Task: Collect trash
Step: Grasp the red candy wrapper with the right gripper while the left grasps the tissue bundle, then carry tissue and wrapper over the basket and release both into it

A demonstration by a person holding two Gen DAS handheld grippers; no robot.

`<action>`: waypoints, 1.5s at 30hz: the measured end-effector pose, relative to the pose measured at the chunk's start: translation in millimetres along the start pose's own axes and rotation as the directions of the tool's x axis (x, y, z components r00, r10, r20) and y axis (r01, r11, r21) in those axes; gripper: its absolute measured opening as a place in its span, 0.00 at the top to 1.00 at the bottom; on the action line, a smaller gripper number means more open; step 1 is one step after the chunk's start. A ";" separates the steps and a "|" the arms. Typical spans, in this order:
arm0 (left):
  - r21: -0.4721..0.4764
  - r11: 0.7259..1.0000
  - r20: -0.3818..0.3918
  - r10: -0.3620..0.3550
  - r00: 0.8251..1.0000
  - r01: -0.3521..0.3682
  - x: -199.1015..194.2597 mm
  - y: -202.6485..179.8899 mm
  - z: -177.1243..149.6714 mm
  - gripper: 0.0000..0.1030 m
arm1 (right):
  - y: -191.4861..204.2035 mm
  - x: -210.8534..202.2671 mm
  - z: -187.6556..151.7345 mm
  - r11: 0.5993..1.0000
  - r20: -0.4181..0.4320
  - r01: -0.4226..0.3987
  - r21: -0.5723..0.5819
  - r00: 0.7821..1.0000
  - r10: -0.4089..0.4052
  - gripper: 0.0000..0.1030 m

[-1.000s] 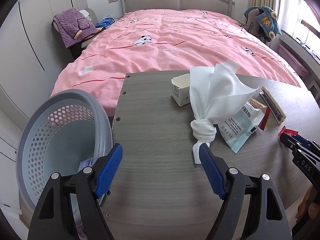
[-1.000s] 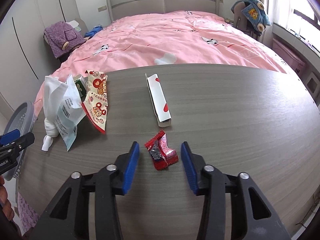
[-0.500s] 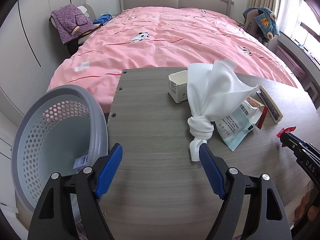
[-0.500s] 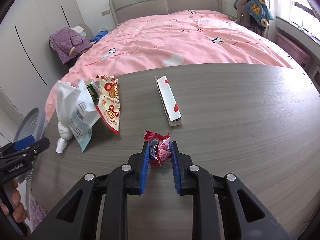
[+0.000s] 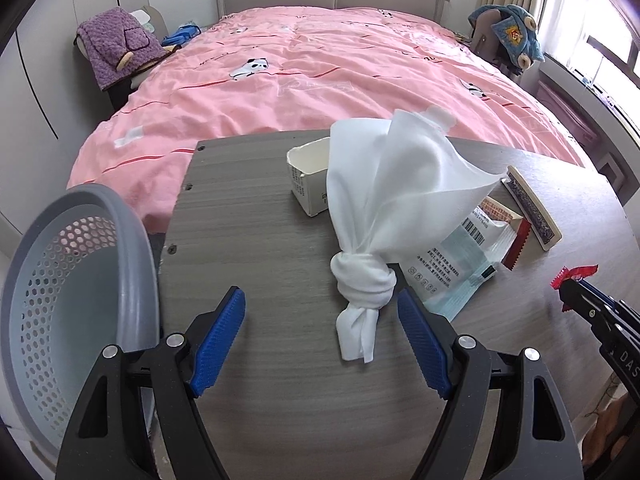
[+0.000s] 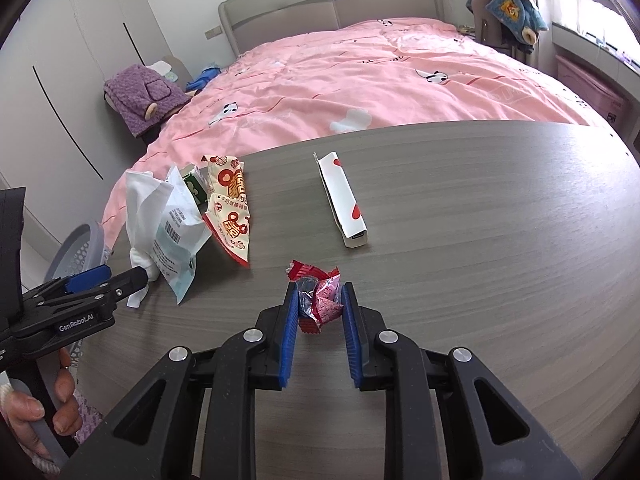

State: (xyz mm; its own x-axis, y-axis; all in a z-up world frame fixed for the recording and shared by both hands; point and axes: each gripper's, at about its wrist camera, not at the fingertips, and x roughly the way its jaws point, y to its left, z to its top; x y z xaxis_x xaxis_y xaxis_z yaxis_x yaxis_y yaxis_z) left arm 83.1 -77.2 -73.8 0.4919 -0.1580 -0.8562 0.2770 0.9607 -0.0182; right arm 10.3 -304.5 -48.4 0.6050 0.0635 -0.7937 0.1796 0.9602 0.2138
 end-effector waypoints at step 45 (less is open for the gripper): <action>-0.095 0.995 0.154 0.049 0.987 -0.035 -88.0 81.3 -34.6 0.72 | 100.6 -32.8 -3.4 0.986 0.062 -0.076 -0.146 0.994 0.086 0.79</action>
State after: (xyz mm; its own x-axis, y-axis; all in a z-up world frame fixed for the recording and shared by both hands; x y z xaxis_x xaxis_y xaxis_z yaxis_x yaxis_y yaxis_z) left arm 33.8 22.7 -17.8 0.6264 -0.1439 -0.7661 0.1801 0.9829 -0.0375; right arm 5.9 -209.0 -2.8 0.6649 0.1290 -0.7357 0.0181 0.9819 0.1885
